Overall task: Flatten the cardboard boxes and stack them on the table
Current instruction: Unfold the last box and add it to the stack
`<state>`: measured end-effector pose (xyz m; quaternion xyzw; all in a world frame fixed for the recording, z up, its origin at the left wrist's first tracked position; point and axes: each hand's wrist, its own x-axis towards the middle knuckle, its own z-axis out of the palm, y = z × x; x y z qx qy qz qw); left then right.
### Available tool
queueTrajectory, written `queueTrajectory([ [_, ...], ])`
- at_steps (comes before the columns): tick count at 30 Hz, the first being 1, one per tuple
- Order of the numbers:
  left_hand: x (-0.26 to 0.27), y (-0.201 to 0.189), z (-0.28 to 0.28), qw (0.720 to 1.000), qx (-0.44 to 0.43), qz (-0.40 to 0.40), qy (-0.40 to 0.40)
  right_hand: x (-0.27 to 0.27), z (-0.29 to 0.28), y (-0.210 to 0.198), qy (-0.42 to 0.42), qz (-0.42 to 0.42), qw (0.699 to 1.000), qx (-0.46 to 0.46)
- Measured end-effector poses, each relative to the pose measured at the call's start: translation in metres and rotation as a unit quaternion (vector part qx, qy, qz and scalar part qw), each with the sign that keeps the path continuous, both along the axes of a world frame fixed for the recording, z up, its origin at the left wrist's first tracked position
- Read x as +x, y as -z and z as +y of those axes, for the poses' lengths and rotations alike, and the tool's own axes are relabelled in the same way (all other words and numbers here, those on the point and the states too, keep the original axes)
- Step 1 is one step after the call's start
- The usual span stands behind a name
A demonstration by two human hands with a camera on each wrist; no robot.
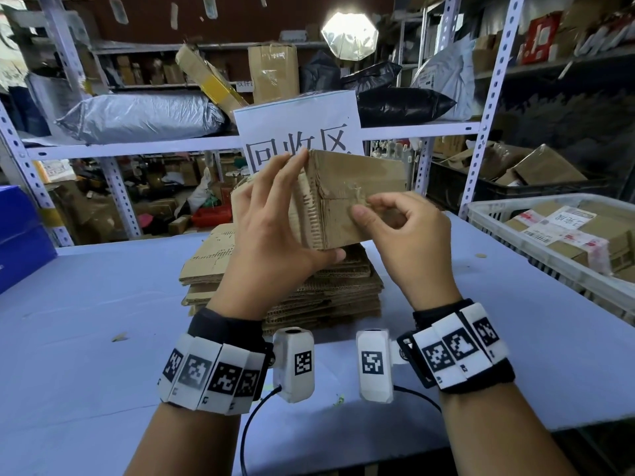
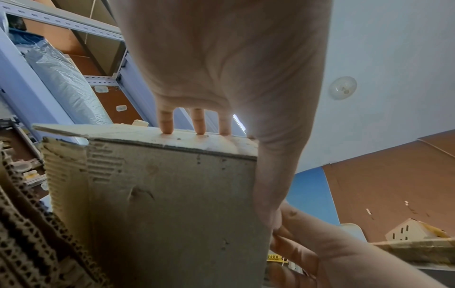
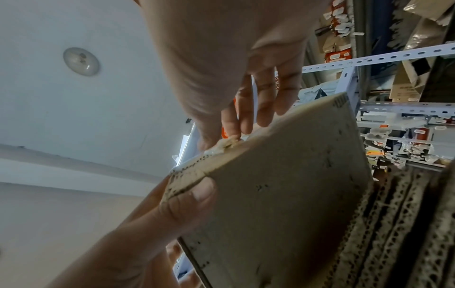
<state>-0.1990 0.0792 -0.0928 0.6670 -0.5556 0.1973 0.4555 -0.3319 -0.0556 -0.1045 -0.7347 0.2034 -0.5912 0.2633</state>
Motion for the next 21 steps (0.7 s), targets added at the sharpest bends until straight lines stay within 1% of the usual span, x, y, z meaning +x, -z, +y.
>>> queueTrajectory([
  [5,-0.0023,0.0009,-0.0006,1.000,0.007,-0.018,-0.003,0.0021,-0.0029,0.0028,0.019,-0.009,1.000,0.009],
  [8,-0.0018,0.0025,-0.0015,1.000,0.009,-0.019,-0.002,0.0027,-0.0034,0.0035,0.021,0.001,1.000,0.006],
  [18,-0.0010,0.0035,-0.0018,1.000,0.005,-0.021,0.003,0.0014,-0.0031,0.0021,-0.017,-0.003,0.998,0.055],
  [21,-0.0013,0.0037,-0.0028,1.000,0.003,-0.024,0.004,0.0021,-0.0016,0.0019,-0.007,0.008,0.998,0.057],
])
